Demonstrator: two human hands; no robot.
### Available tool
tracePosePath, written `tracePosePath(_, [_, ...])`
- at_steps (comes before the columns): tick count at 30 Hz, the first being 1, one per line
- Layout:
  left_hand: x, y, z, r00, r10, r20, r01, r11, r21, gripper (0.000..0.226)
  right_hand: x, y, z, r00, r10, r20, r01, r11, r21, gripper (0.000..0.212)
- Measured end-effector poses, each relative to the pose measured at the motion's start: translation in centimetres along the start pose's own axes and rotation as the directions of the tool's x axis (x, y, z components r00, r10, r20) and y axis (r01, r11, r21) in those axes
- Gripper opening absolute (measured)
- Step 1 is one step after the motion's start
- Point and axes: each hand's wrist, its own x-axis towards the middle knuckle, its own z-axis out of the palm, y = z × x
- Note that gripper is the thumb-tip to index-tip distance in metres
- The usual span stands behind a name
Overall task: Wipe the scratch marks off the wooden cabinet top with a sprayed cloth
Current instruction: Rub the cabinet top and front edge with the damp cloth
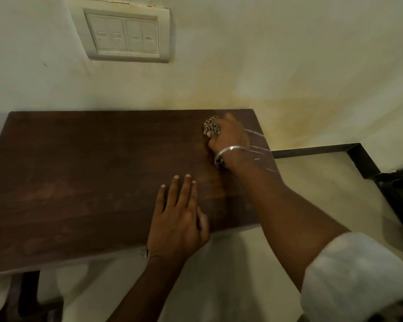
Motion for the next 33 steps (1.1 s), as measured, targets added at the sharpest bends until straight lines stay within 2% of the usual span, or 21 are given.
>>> tracePosePath(3, [-0.1,0.0,-0.1,1.000,-0.002,0.015,0.001,1.000,0.009,0.064,-0.4,0.0,-0.5,0.998,0.025,0.054,-0.026,1.000,0.015,0.043])
tracePosePath(9, [-0.1,0.1,-0.2,1.000,-0.001,0.025,0.001,1.000,0.029,0.064,-10.0,1.8,-0.5,0.997,-0.042,-0.069,0.045,0.998,0.045,0.028])
tracePosePath(12, [-0.1,0.2,-0.3,1.000,-0.005,0.020,0.004,1.000,0.026,0.064,-8.1,1.4,-1.0,0.999,-0.012,-0.040,0.012,1.000,0.004,0.032])
tracePosePath(17, [-0.2,0.4,-0.6,0.999,-0.014,0.033,0.013,0.999,0.041,0.066,-6.2,0.6,-1.9,0.997,0.045,0.065,-0.048,0.998,0.048,0.042])
tracePosePath(23, [-0.3,0.3,-0.6,1.000,-0.010,0.022,0.010,0.999,0.042,0.065,-15.8,2.2,-1.6,0.998,-0.033,-0.049,0.036,0.998,0.057,0.028])
tracePosePath(30, [-0.3,0.3,-0.4,1.000,-0.008,0.014,0.007,0.999,0.053,0.064,-10.7,1.7,-2.0,1.000,0.000,-0.005,0.001,0.999,0.033,0.029])
tracePosePath(33, [-0.4,0.2,-0.3,1.000,-0.005,0.023,0.004,0.998,0.056,0.064,-12.2,2.0,-1.9,1.000,-0.001,-0.014,0.002,0.999,0.054,0.031])
